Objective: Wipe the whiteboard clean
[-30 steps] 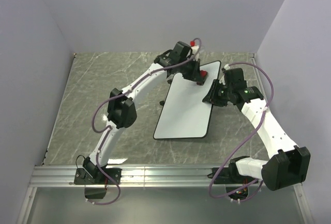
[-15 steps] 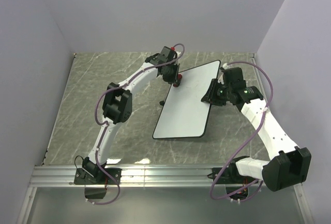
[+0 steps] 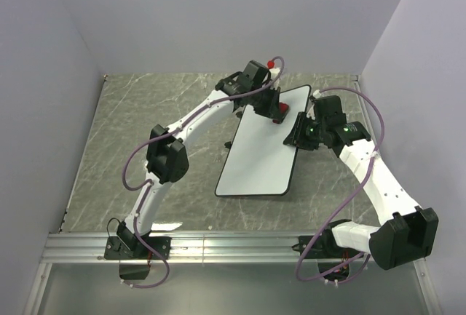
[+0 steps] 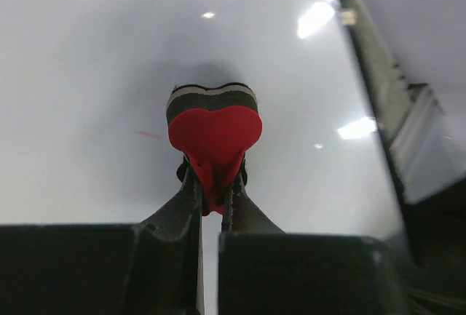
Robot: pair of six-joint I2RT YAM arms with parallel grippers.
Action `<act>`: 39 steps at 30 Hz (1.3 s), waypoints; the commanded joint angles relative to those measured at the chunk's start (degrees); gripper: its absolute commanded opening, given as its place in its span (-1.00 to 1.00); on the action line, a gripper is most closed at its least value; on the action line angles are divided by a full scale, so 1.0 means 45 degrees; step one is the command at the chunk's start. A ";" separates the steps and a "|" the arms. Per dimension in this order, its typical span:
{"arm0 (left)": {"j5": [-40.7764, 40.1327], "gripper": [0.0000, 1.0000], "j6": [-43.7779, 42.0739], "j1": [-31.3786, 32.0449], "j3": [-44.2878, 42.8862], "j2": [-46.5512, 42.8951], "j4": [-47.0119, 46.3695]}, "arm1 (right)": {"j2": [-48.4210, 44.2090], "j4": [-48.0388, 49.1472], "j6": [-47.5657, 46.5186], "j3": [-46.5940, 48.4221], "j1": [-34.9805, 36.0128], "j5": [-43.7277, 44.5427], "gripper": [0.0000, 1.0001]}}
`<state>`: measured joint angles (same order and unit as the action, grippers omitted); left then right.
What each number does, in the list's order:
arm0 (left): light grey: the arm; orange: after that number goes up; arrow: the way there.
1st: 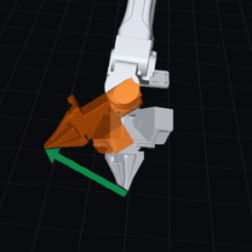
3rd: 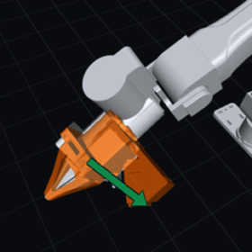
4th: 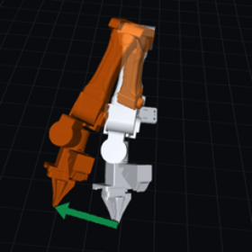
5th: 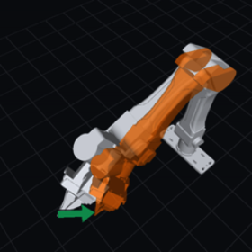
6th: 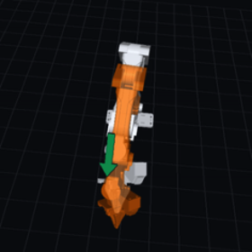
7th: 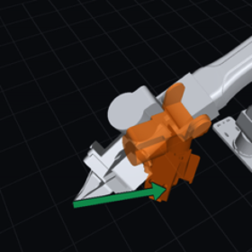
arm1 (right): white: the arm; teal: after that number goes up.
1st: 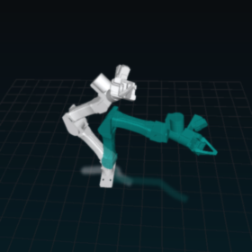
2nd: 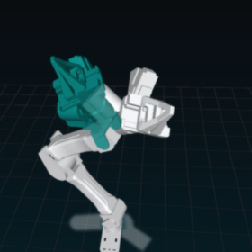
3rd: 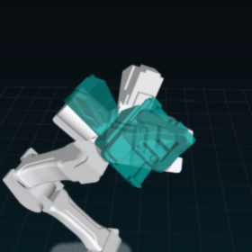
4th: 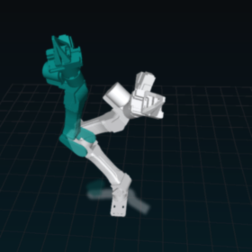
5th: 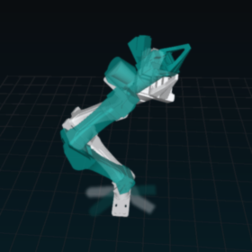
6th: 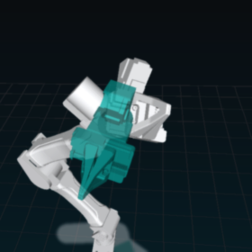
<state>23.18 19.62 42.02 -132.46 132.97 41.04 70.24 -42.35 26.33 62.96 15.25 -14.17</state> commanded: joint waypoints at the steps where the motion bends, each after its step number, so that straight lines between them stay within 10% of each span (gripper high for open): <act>1: 0.3110 -0.99 0.1324 0.1111 0.0003 0.0101 -0.0779 | 0.0603 -0.0491 -0.1944 -0.0495 0.0968 -0.1343 -1.00; 22: -0.0678 -0.99 0.2690 -0.1213 -0.0330 0.2913 -0.0465 | 0.0407 -0.0355 -0.1749 -0.0808 0.0987 -0.1518 -1.00; 39: 0.4475 -0.99 0.1908 0.0897 0.0140 0.0784 -0.3650 | 0.0896 -0.0101 -0.1729 -0.0749 0.0987 -0.1460 -1.00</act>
<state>30.13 26.39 38.06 -130.89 137.34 24.99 69.93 -42.04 26.92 62.04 15.25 -14.87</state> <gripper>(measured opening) 0.072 0.370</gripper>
